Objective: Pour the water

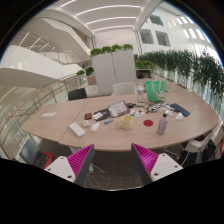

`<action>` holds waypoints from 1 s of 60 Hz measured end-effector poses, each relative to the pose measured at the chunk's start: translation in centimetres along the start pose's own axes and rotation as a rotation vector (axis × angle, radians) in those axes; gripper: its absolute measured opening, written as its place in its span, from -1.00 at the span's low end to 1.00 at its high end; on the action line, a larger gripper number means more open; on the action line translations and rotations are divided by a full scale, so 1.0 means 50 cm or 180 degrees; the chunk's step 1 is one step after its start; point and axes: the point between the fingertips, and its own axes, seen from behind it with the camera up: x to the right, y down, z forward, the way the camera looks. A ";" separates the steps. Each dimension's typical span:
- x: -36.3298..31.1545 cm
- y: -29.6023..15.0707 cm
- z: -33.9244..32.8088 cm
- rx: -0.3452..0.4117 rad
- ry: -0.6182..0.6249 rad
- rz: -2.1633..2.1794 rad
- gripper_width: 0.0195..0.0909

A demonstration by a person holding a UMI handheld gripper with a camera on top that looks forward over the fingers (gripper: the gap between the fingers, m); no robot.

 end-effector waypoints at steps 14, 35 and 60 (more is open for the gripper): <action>-0.047 0.034 0.005 -0.0006 0.0059 0.0070 0.71; 0.199 0.034 0.107 0.0377 0.0426 -0.0017 0.69; 0.701 -0.004 0.648 0.0931 0.0943 -0.0198 0.70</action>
